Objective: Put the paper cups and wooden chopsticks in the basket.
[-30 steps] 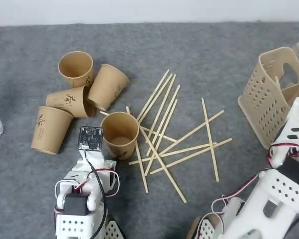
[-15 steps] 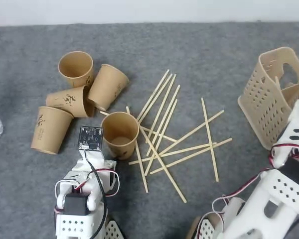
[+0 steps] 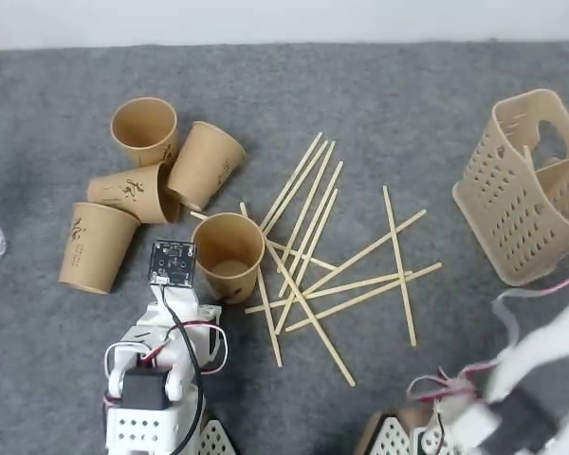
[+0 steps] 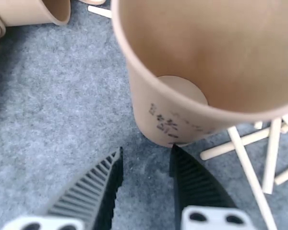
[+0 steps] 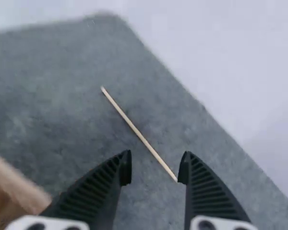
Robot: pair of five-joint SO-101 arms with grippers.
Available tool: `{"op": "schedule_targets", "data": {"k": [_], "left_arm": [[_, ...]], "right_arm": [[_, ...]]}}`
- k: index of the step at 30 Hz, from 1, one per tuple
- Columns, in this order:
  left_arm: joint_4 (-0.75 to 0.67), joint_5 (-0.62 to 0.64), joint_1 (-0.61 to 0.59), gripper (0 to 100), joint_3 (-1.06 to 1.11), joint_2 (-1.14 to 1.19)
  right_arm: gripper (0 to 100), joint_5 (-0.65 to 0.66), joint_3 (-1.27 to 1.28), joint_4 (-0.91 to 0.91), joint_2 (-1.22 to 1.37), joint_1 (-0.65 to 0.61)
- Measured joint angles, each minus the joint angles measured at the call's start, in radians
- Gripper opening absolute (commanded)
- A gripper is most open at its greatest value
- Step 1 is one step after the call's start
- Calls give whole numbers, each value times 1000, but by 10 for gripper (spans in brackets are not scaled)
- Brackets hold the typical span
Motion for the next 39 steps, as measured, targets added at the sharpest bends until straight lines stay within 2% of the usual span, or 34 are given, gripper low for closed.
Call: {"op": "schedule_targets", "data": {"k": [6,12,21,25,30,39], "left_arm": [[0,0,0,170,0,0],[0,0,0,170,0,0],[0,0,0,170,0,0],[0,0,0,170,0,0],[0,0,0,170,0,0],[0,0,0,170,0,0]], "right_arm": [[165,31,-402,132,396,51],[109,127,-733,239,758,61],[109,169,-1224,267,1214,175],[110,236,-1364,275,1396,176],[110,255,-1504,275,1560,183],[104,287,-1606,275,1663,181]]}}
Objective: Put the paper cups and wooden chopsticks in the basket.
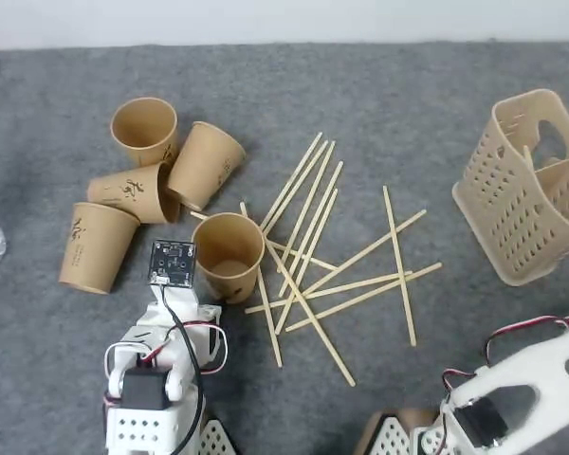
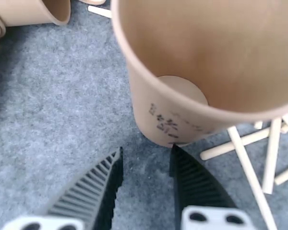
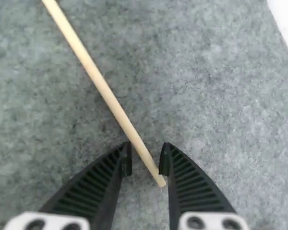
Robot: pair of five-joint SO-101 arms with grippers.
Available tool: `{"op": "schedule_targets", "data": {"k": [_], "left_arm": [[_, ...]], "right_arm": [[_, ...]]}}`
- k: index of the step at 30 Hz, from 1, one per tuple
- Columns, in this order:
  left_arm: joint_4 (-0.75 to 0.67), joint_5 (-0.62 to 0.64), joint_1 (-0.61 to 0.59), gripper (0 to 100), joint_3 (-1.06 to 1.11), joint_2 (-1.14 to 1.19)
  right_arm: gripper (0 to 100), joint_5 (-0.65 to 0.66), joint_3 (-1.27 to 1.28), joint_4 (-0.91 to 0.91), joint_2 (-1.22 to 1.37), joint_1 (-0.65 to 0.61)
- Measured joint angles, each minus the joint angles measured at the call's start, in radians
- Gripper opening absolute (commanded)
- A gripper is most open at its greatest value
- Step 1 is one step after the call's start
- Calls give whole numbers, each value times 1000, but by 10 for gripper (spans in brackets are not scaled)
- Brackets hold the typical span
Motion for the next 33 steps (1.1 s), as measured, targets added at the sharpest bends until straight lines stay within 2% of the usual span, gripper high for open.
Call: {"op": "schedule_targets", "data": {"k": [3,6,10,16,23,33], "left_arm": [[0,0,0,170,0,0],[0,0,0,170,0,0],[0,0,0,170,0,0],[0,0,0,170,0,0],[0,0,0,170,0,0],[0,0,0,170,0,0]], "right_arm": [[95,66,-14,0,25,-3],[1,146,-29,0,44,-5],[6,195,-52,5,55,-2],[7,196,-118,132,55,-6],[7,66,-189,342,6,-43],[7,-120,-189,542,-298,-169]]}}
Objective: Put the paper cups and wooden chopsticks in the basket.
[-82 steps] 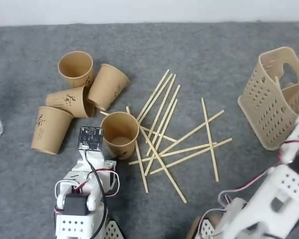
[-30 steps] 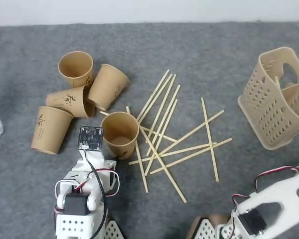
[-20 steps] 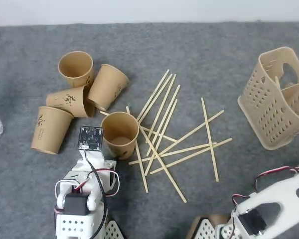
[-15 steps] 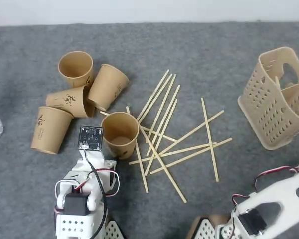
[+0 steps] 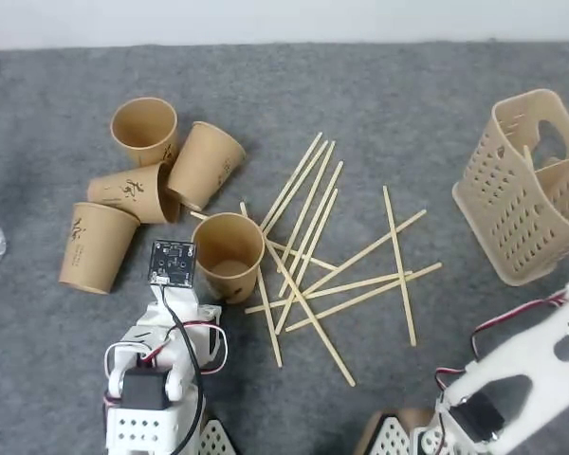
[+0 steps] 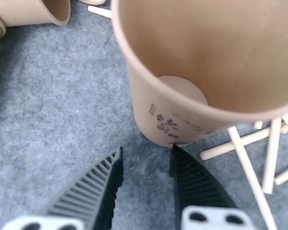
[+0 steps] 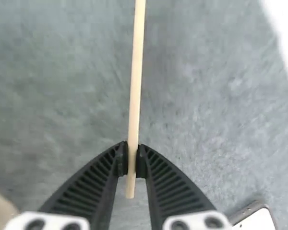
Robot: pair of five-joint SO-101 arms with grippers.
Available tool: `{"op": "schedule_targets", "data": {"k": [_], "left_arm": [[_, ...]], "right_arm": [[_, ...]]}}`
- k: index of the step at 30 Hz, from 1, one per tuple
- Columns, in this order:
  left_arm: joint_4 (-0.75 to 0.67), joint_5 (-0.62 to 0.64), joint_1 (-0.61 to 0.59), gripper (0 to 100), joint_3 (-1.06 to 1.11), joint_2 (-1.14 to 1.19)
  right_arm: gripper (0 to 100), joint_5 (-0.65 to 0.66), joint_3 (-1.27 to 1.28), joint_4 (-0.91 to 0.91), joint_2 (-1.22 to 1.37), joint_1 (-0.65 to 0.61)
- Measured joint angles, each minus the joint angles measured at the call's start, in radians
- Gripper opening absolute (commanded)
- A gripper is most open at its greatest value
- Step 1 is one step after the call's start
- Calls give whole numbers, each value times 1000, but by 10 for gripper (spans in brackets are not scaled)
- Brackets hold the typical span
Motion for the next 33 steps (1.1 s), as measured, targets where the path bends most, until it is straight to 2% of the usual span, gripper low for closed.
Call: {"op": "schedule_targets", "data": {"k": [9,16,25,33], "left_arm": [[0,0,0,170,0,0],[0,0,0,170,0,0],[0,0,0,170,0,0],[0,0,0,170,0,0]], "right_arm": [[7,-103,0,161,-310,-178],[7,-224,54,169,-569,-273],[7,-242,428,169,-899,-371],[7,-190,896,169,-1350,-557]]}}
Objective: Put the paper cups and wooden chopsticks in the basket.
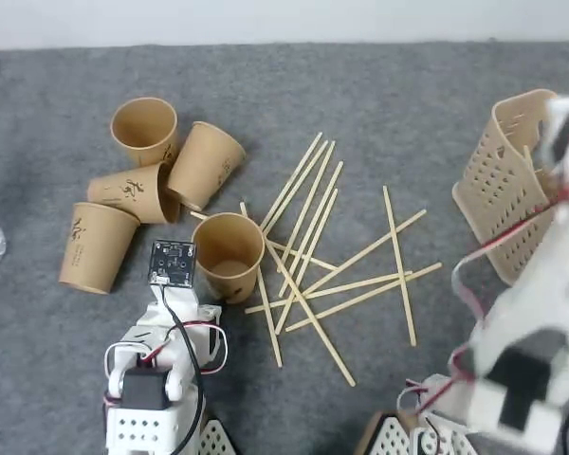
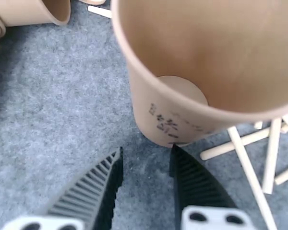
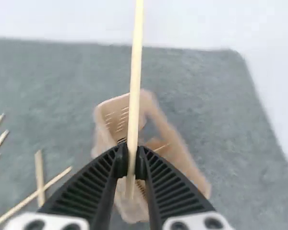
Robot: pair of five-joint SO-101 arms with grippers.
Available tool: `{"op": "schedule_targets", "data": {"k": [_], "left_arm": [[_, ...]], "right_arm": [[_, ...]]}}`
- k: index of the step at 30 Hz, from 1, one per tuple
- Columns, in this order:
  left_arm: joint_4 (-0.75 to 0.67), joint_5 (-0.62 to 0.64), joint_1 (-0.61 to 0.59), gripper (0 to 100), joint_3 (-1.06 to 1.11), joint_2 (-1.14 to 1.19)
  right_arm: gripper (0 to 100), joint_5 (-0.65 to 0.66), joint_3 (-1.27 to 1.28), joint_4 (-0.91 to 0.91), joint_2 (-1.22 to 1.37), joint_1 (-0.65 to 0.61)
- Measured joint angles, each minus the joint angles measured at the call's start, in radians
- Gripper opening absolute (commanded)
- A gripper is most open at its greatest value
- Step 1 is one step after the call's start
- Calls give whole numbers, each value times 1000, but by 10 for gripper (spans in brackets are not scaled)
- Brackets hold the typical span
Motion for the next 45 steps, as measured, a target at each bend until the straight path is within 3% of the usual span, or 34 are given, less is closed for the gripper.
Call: {"op": "schedule_targets", "data": {"k": [7,17,23,31,38,45], "left_arm": [[0,0,0,170,0,0],[0,0,0,170,0,0],[0,0,0,170,0,0],[0,0,0,170,0,0],[0,0,0,170,0,0],[0,0,0,170,0,0]], "right_arm": [[7,0,483,-72,-331,-23],[7,-5,1180,-548,-925,-26],[7,-37,1462,-899,-959,91],[7,-275,1903,-1594,-973,298],[7,-288,2128,-1984,-1036,313],[7,-241,2298,-2199,-1051,299]]}}
